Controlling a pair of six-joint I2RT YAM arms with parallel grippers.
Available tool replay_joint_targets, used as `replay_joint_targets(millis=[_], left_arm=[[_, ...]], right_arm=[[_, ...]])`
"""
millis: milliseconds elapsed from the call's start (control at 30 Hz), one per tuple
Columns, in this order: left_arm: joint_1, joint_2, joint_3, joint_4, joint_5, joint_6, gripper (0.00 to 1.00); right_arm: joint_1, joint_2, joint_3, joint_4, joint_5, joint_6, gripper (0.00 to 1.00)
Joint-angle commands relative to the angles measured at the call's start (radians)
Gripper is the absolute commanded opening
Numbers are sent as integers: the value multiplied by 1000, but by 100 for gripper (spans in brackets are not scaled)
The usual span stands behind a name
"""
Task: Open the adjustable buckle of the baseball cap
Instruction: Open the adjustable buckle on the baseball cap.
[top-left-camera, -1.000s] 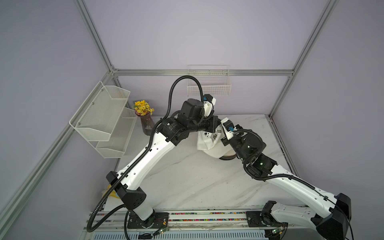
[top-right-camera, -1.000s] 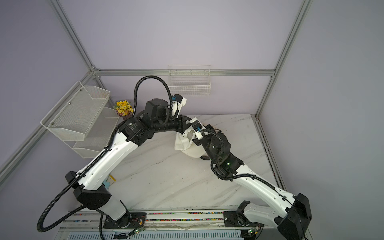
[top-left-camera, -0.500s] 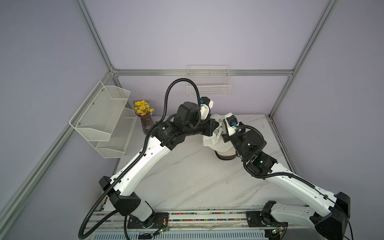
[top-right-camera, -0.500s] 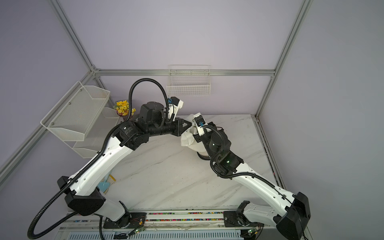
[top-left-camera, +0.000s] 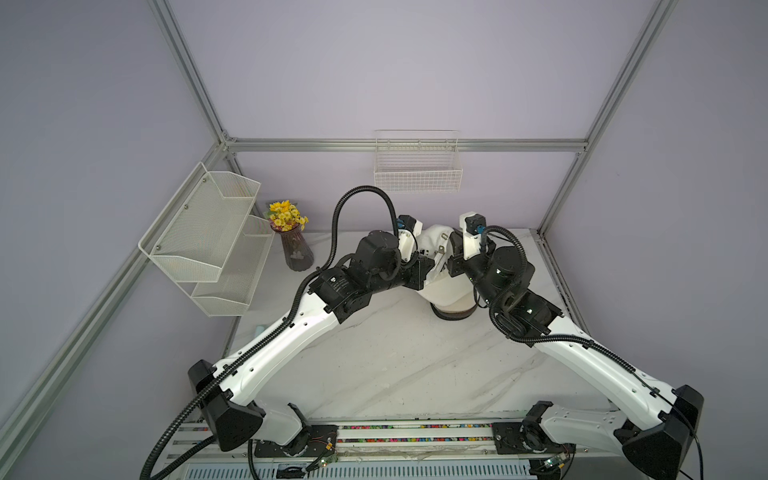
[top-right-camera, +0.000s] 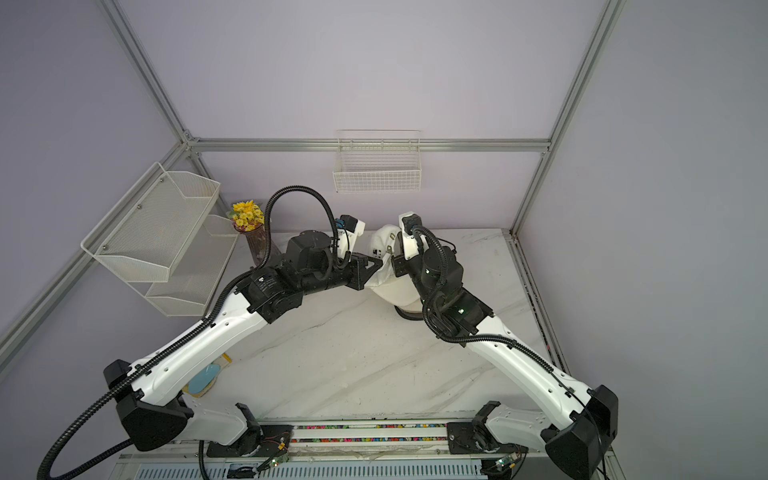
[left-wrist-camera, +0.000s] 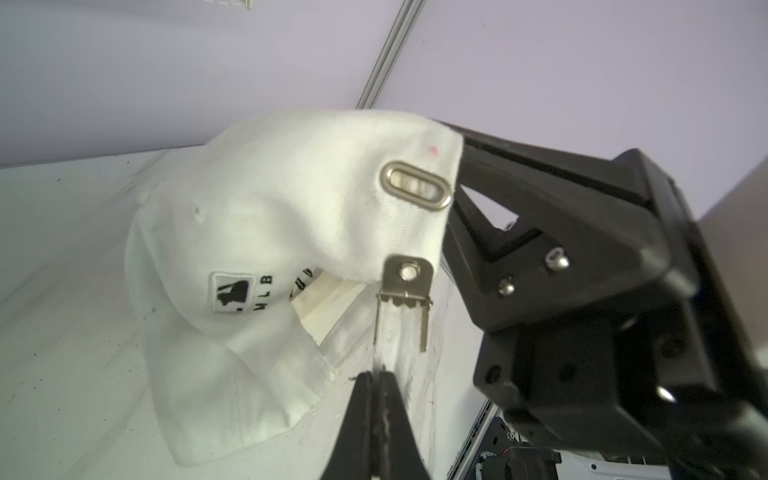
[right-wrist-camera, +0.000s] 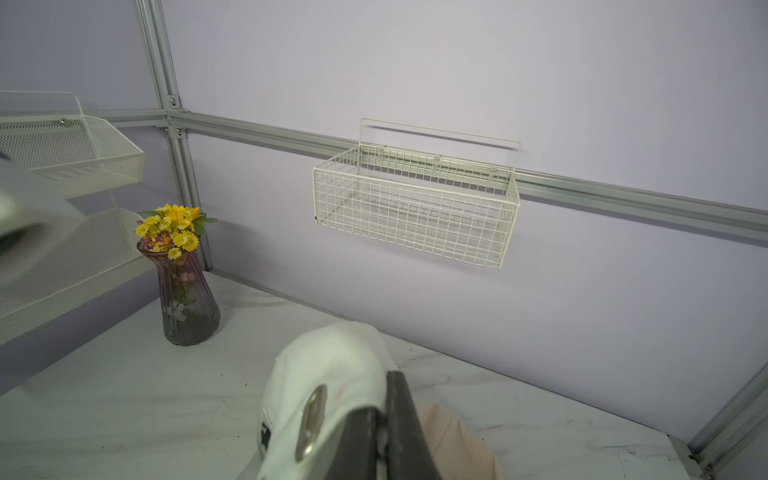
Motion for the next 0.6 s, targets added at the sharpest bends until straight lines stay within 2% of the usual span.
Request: replay_joint_targets(millis=[0,100,167,233,333,567], left_arm=[[-14,-46,-56,-132,6,-19,0],[-14,-62,-56,-105,-21,-4,2],[-15,-71,-57,-88,-51,19,49],[-29,-80,-62,-63,-96,56,68],[-78,-90,-82,-2,-217,116,77],[-236,-174,-201,276,-515,306,80]], right_arm=[[-46,-27,93,113,18,103,0],[-45,-29,106,75,-16,130,0],[-45,-34,113,46,-32,143,0],[-46,-35,126,15,-43,158,0],[-46,-30,151,-14,-59,169,0],[-46,-8,222,-103,-85,202,0]])
